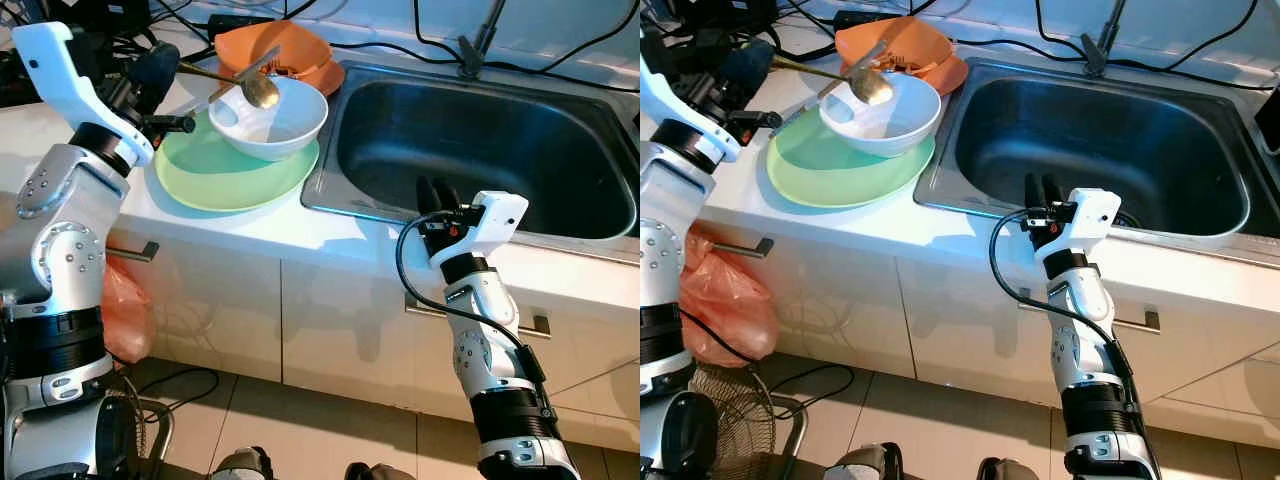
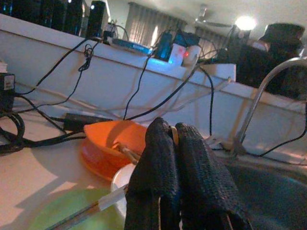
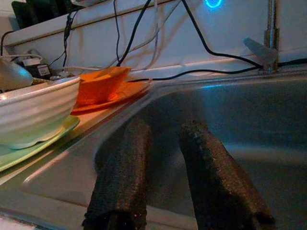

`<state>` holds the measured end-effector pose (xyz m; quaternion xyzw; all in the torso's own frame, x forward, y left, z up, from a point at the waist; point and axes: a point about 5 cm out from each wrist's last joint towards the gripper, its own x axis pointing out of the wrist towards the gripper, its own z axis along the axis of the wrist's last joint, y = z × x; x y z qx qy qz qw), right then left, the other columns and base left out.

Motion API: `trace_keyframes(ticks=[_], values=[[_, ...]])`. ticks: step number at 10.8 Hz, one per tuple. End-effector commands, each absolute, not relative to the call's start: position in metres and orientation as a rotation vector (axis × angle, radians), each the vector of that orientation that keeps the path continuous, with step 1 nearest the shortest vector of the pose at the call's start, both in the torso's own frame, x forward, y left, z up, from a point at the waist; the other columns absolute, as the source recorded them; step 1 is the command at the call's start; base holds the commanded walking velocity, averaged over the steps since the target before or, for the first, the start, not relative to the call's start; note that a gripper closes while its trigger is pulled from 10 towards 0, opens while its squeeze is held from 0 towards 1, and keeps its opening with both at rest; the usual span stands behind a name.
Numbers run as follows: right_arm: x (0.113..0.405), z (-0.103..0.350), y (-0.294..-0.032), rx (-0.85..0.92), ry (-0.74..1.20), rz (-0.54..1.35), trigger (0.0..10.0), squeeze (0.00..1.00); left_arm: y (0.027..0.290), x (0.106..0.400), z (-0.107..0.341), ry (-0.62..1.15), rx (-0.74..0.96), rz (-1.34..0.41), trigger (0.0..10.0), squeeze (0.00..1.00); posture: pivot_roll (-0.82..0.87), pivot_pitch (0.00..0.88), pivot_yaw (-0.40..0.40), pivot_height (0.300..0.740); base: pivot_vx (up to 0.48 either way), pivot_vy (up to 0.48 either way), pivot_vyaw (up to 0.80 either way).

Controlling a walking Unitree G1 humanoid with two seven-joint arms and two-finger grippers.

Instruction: Kitchen organization

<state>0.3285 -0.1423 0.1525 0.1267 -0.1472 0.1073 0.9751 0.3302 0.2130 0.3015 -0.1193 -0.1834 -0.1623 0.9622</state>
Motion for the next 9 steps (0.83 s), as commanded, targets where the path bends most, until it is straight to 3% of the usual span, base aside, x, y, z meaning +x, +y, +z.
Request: trace_keyframes(ticks=[1, 4, 9], values=[[0.328, 0.144, -0.142, 0.257, -0.257, 0.208, 10.0, 0.00, 0.212, 0.328, 0.313, -0.408, -0.261, -0.357, 10.0, 0.00, 0.14, 0.133, -0.042, 0.740, 0.000, 0.000, 0.00], [0.328, 0.143, -0.142, 0.258, -0.255, 0.208, 10.0, 0.00, 0.213, 0.334, 0.302, -0.338, -0.396, -0.342, 10.0, 0.00, 0.14, 0.135, -0.042, 0.740, 0.000, 0.000, 0.00], [0.329, 0.143, -0.141, 0.258, -0.253, 0.203, 10.0, 0.00, 0.187, 0.339, 0.290, -0.301, -0.567, -0.444, 10.0, 0.00, 0.13, 0.135, -0.039, 0.740, 0.000, 0.000, 0.00]])
